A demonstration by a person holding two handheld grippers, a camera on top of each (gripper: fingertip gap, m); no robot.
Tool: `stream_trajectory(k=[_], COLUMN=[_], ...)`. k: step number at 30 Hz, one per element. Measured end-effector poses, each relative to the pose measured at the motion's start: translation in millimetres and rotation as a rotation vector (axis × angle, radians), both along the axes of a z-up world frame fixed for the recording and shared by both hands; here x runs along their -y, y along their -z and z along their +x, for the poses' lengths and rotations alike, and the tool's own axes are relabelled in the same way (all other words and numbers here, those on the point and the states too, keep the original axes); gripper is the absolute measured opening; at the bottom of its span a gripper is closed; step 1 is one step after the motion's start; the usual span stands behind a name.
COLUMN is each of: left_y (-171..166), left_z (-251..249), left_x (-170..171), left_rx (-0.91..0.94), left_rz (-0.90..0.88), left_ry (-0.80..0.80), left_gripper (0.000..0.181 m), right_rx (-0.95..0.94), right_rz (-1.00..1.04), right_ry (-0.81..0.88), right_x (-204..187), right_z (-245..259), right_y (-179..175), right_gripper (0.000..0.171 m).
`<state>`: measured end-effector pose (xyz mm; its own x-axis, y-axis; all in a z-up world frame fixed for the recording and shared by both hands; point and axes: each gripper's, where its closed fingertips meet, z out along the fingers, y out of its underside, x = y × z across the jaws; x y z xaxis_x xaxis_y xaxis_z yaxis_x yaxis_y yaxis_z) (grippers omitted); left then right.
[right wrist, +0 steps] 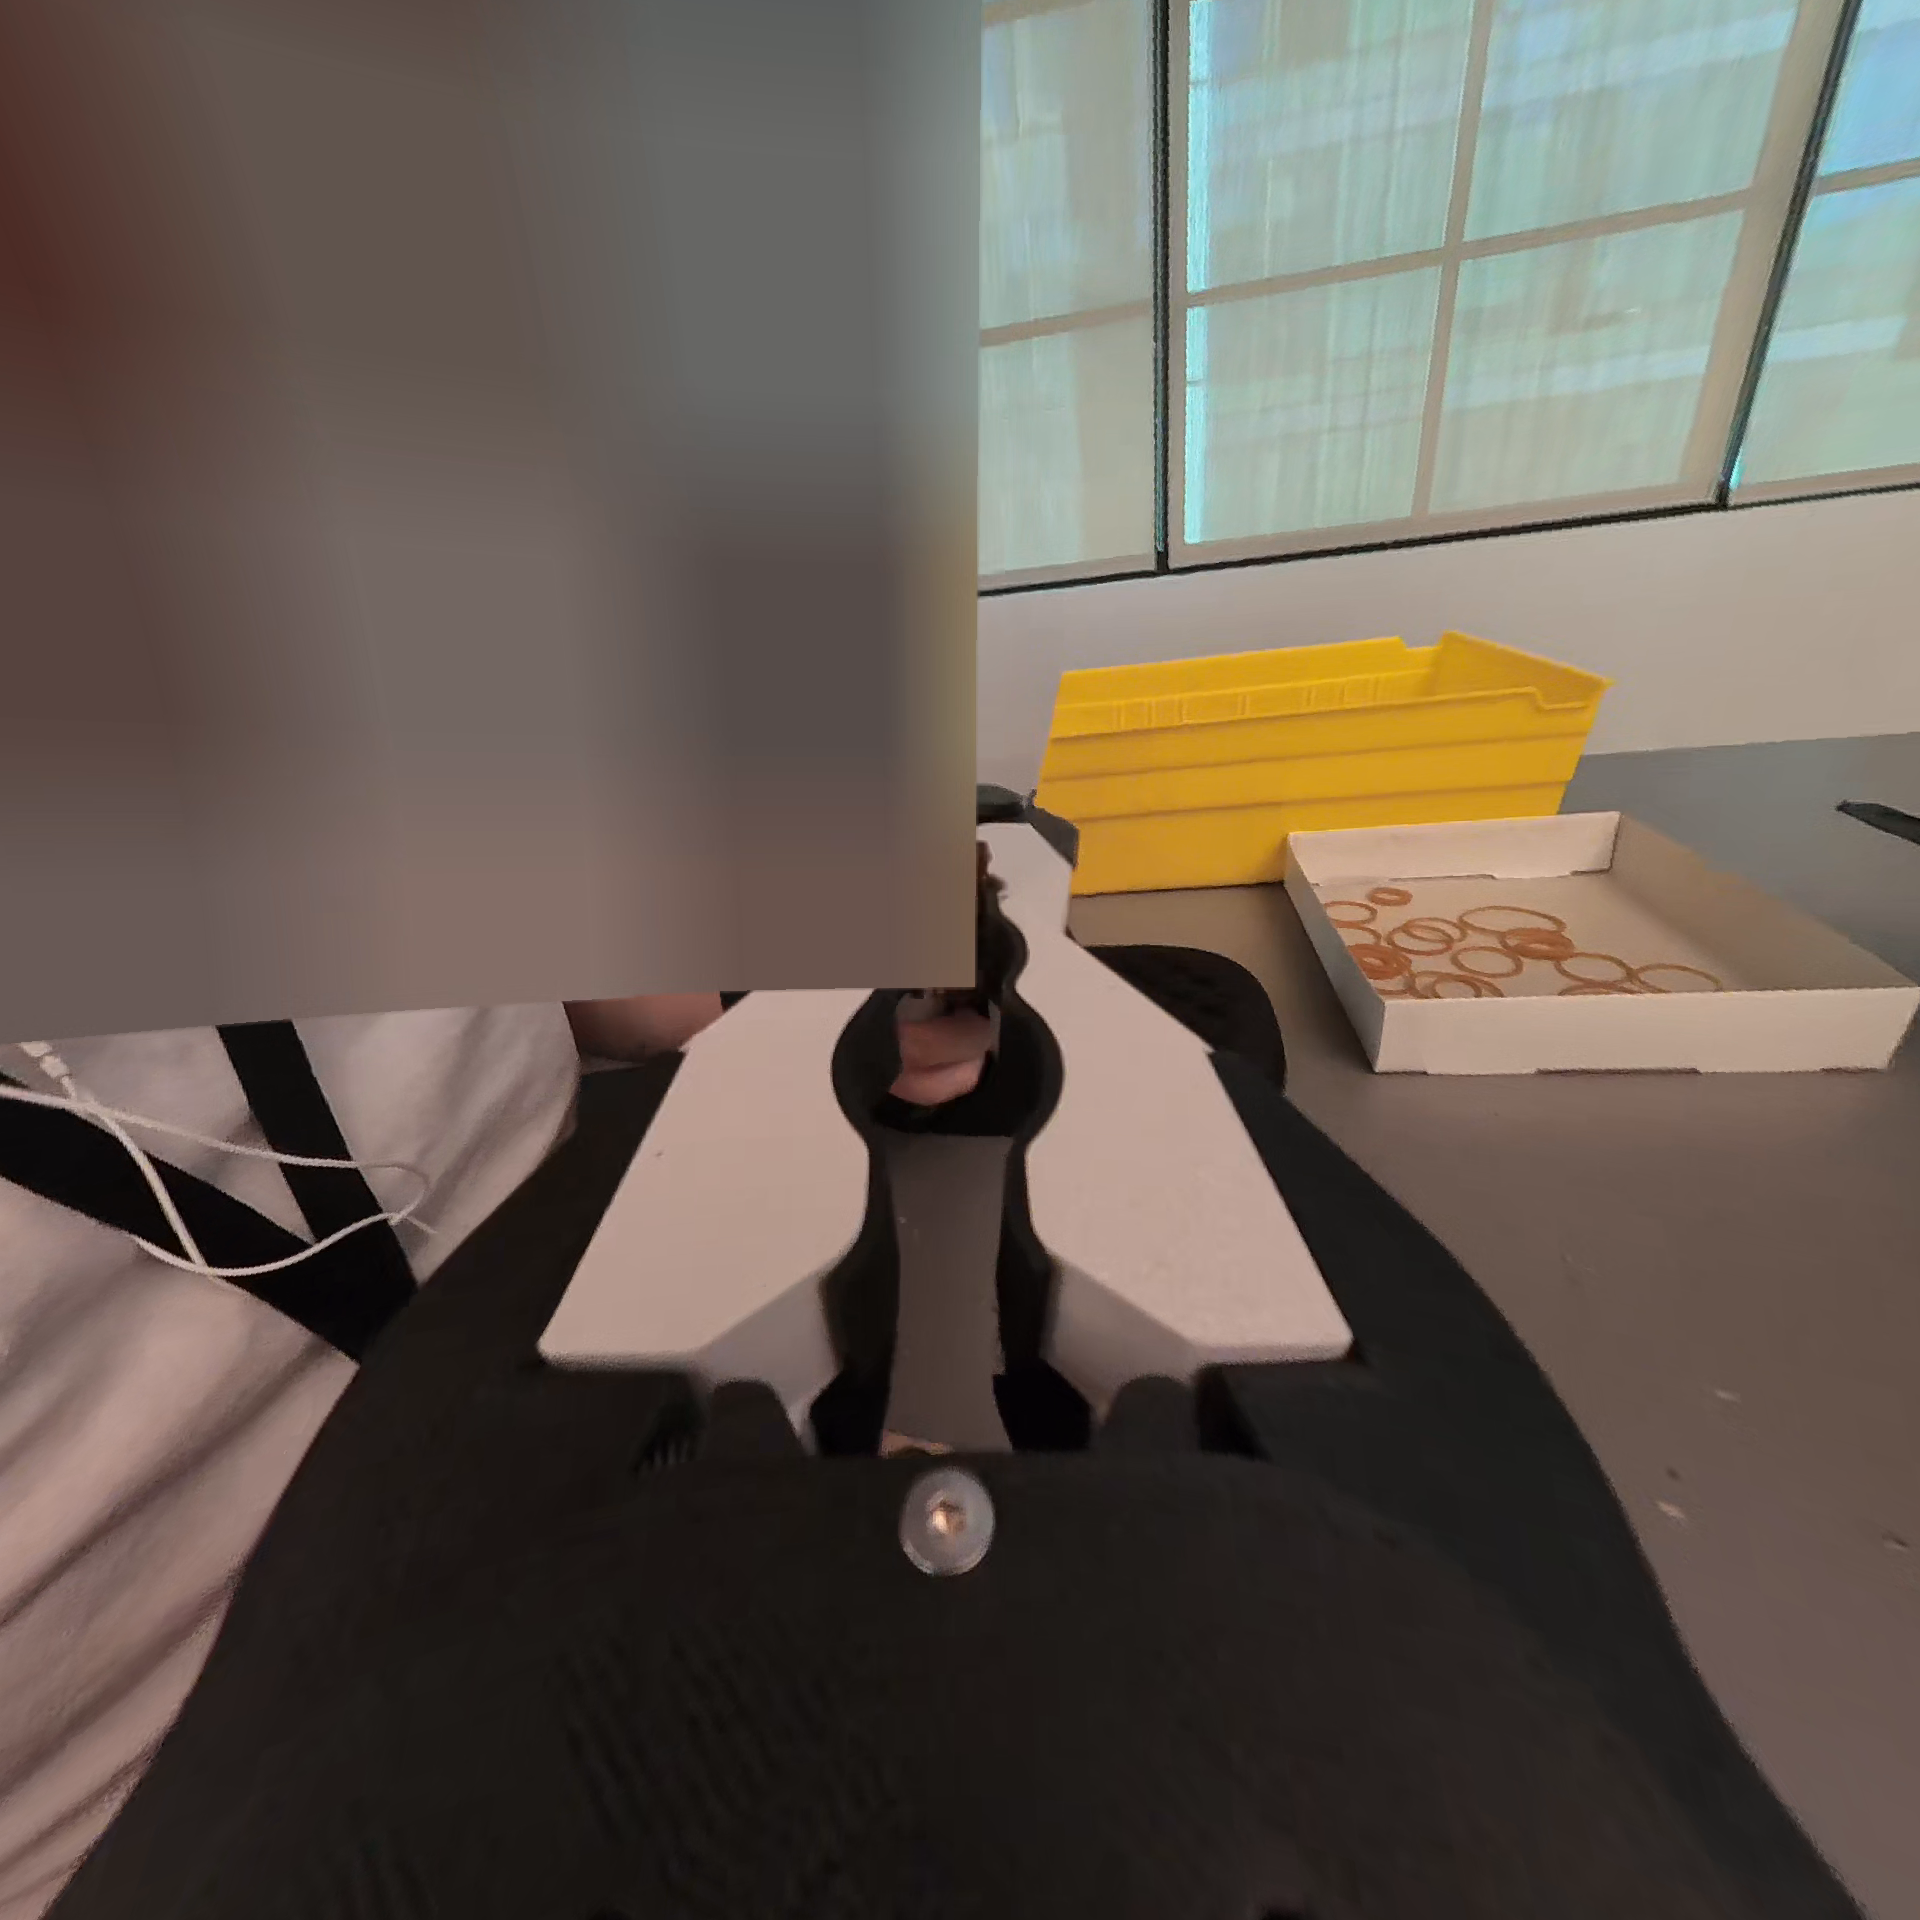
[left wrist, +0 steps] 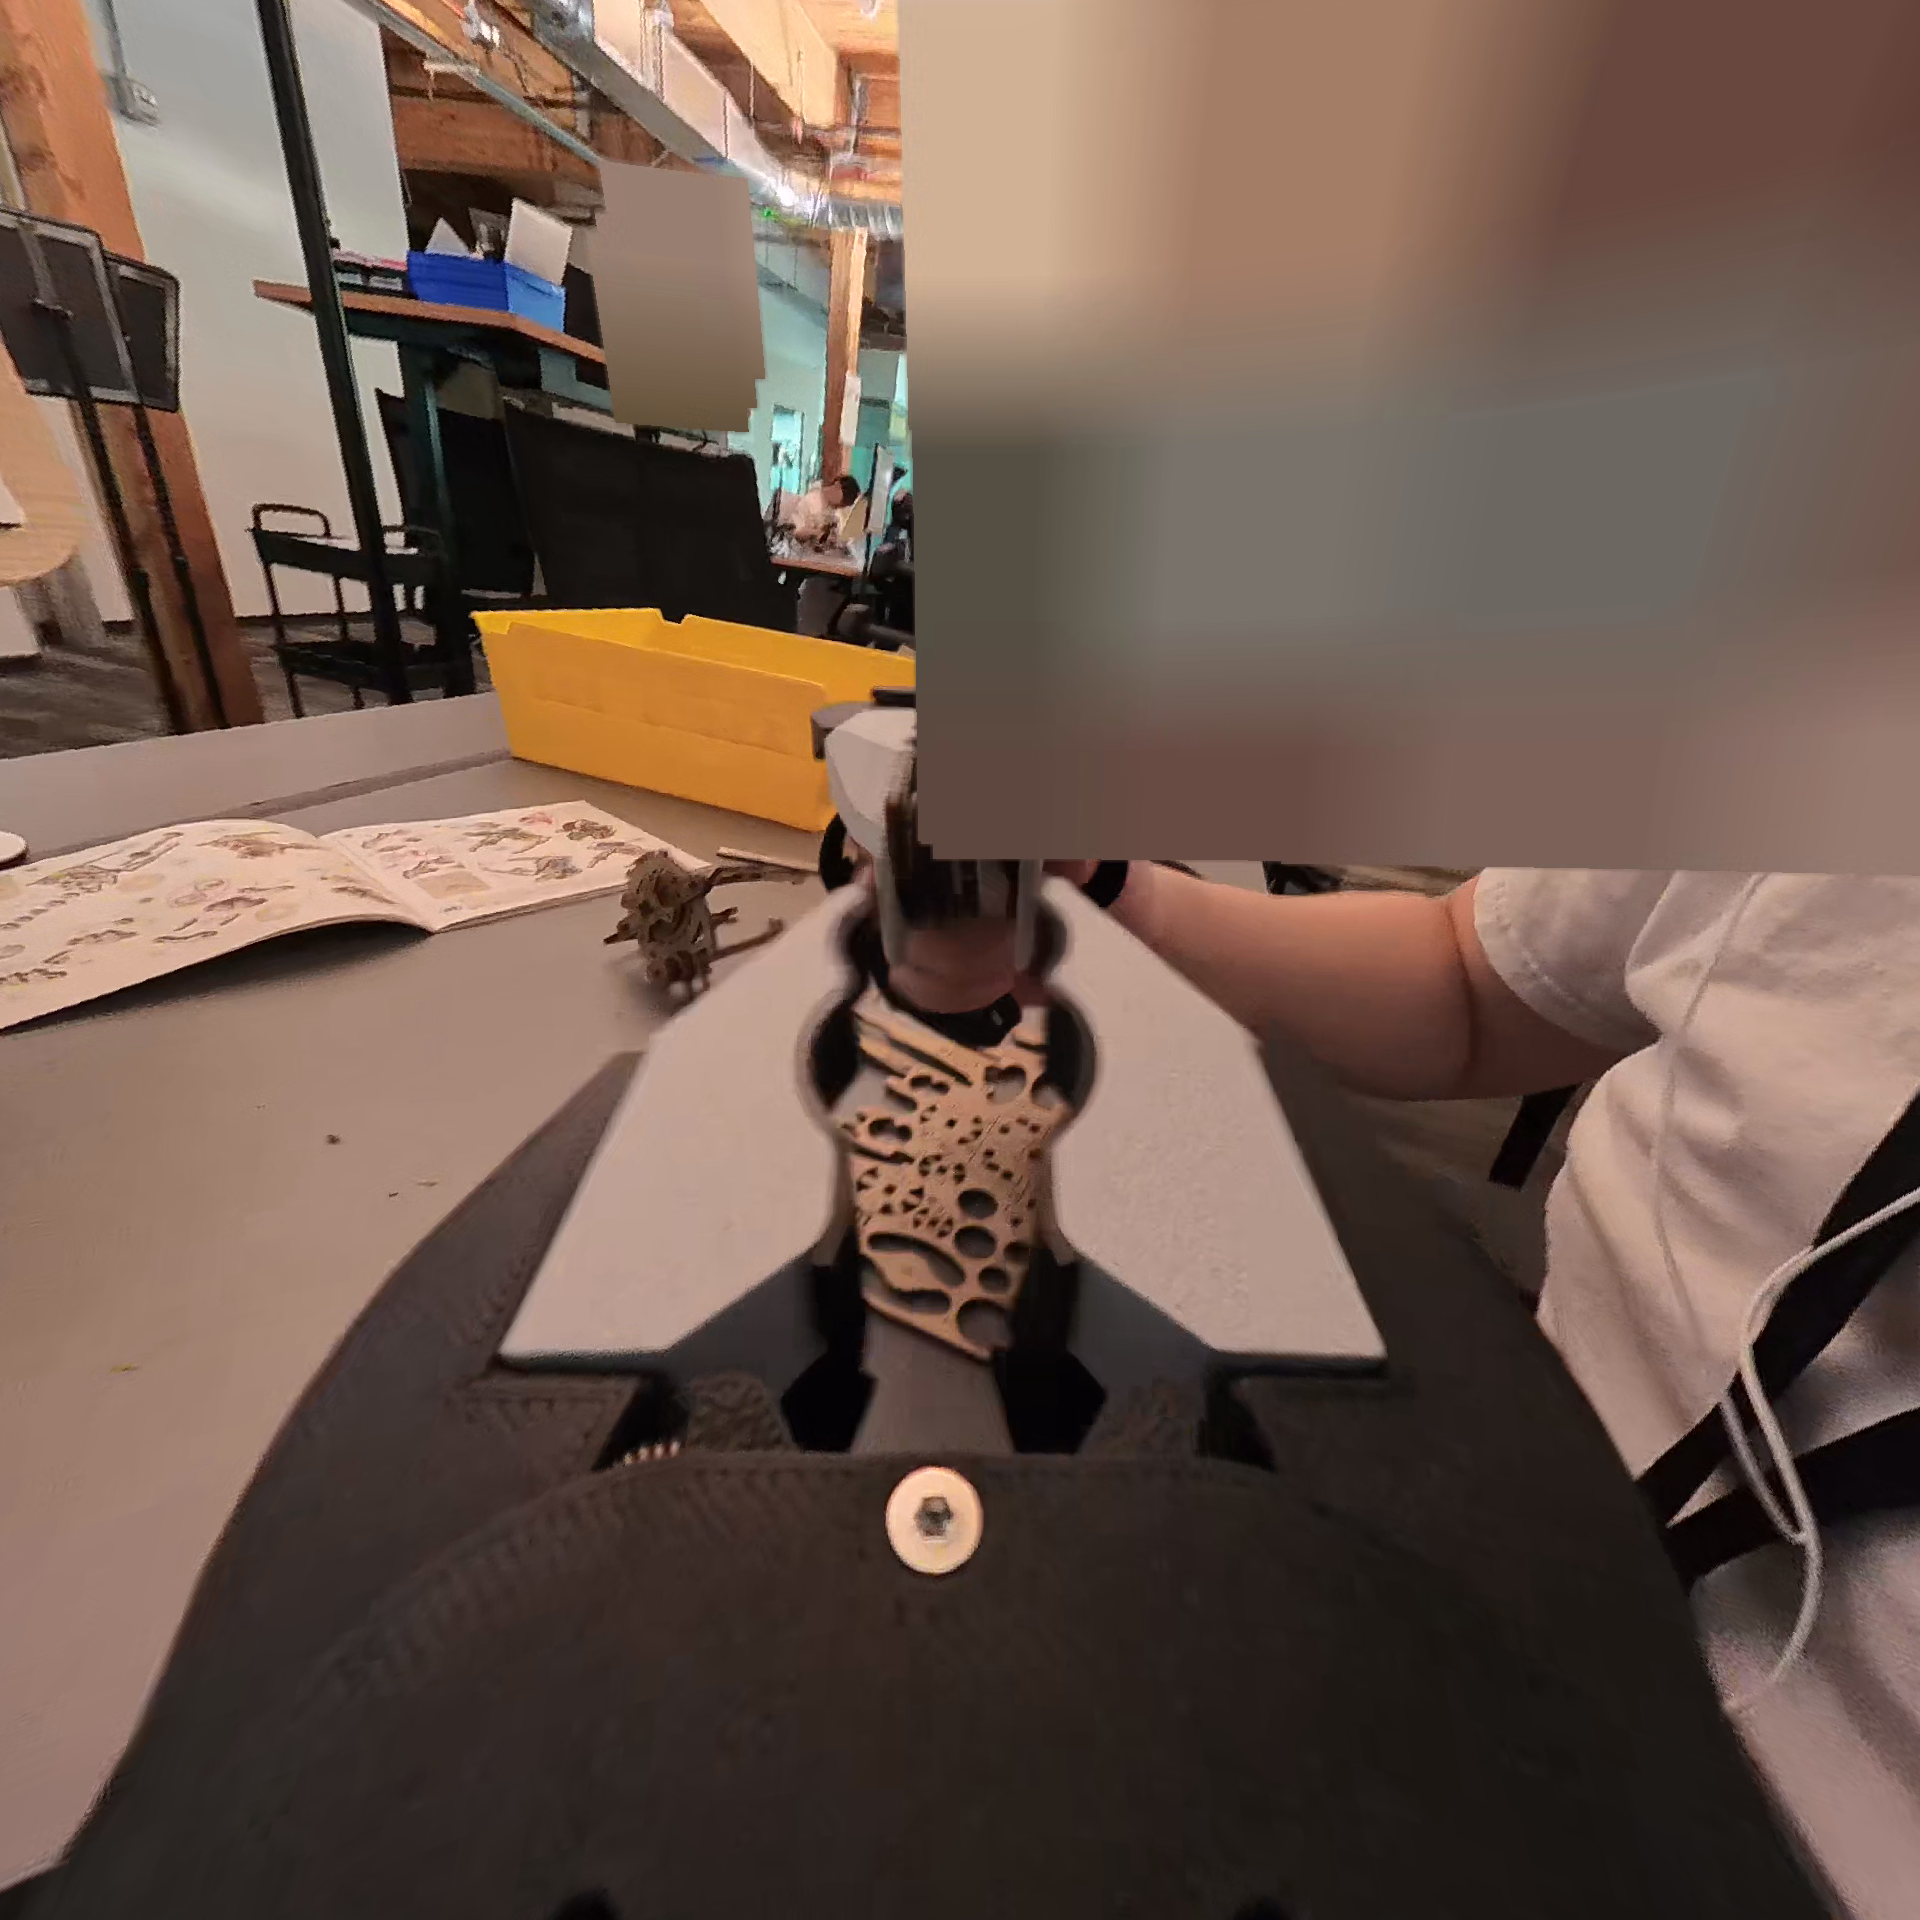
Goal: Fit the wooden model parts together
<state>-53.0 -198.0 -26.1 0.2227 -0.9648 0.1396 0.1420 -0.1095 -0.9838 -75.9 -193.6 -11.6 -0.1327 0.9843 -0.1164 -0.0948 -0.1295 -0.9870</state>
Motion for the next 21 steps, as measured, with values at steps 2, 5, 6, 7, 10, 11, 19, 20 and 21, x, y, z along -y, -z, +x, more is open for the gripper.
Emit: stream_trajectory(k=[2, 5, 6, 7, 10, 11, 19, 20, 21], left_y=[7.5, 7.3, 5.8, 5.4, 11.3, 16.4, 49.7, 51.9, 54.1], left_z=[-2.4, -11.1, -12.8, -13.9, -13.9, -13.3, -11.5, -11.8, -11.9], left_x=[-6.3, -9.9, -9.2, -8.4, -6.3, -5.6, -3.2, -3.7, -3.4], left_rx=[-0.078, -0.155, -0.178, -0.208, -0.324, -0.375, -0.614, -0.624, -0.634], left_rz=[0.018, 0.079, 0.101, 0.118, 0.17, 0.196, 0.29, 0.293, 0.297], left_ry=[-0.033, -0.053, -0.05, -0.045, -0.025, -0.018, 0.016, 0.013, 0.016], left_gripper=[0.057, 0.042, 0.037, 0.034, 0.028, 0.027, 0.016, 0.015, 0.014], right_rx=[0.029, 0.097, 0.136, 0.181, 0.288, 0.308, 0.388, 0.4, 0.412], right_rz=[-0.008, 0.034, 0.065, 0.101, 0.214, 0.242, 0.357, 0.37, 0.382], right_ry=[0.005, 0.018, 0.022, 0.032, 0.046, 0.05, 0.049, 0.055, 0.052], right_x=[-3.3, -5.7, -5.5, -6.1, -4.3, -3.7, 0.0, -0.7, -0.1], right_z=[1.1, 1.4, 0.9, 0.3, -1.1, -1.7, -2.1, -2.1, -2.0], right_y=[4.1, 13.1, 18.4, 24.6, 40.0, 42.9, 55.8, 57.5, 59.7], right_gripper=[0.009, 0.009, 0.01, 0.01, 0.01, 0.01, 0.01, 0.01, 0.01])
